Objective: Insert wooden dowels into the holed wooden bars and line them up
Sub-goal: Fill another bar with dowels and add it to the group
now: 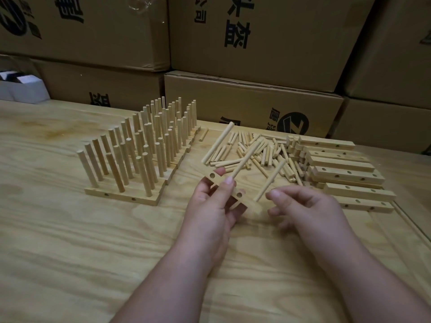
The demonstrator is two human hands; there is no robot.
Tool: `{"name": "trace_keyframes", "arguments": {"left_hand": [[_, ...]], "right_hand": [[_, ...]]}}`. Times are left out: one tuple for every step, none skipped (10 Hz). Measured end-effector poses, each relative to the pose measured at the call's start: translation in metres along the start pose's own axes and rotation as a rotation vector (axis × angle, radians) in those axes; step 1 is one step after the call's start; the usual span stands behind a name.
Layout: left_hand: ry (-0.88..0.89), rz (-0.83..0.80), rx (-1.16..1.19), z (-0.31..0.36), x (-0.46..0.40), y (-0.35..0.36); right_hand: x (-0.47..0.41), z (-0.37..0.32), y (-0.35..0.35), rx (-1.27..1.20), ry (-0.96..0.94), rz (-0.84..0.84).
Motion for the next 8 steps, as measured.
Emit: {"name": "trace_keyframes", "arguments": {"left_hand": [[0.005, -0.022, 0.009, -0.001, 0.001, 0.000], [0.009, -0.024, 0.024, -0.002, 0.000, 0.000], [0.015, -0.030, 0.038, -0.002, -0.001, -0.001], [-0.007, -0.013, 0.080, 0.000, -0.001, -0.001], [-0.075, 0.033, 0.094, 0.000, -0.006, -0.007], [-0.097, 0.083, 0.111, 0.001, -0.007, -0.006], [-0.148, 0.107, 0.077, 0.005, -0.010, -0.003], [-0.161, 0.097, -0.009, 0.010, -0.001, -0.003]], "right_hand": [[0.003, 0.002, 0.007, 0.031, -0.042, -0.093], [0.003, 0.004, 0.012, 0.023, -0.041, -0.090], [0.004, 0.002, 0.015, -0.022, -0.040, -0.068], [0.007, -0.001, 0.014, -0.044, -0.056, -0.015], [0.013, -0.011, 0.013, -0.066, -0.077, 0.073], [0.021, -0.029, 0.015, -0.021, -0.147, 0.131], [0.034, -0.055, 0.029, 0.072, -0.288, 0.078], [0.045, -0.075, 0.057, 0.104, -0.423, -0.096]]}}
Point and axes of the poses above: each hand's wrist, its own x-axis away from the middle knuckle, its own y-axis out of the palm, z = x × y, the point moved 1 cm from there along -x, towards the middle knuckle, and after that the axes turned 2 degrees about -z, right-handed, at the moved point
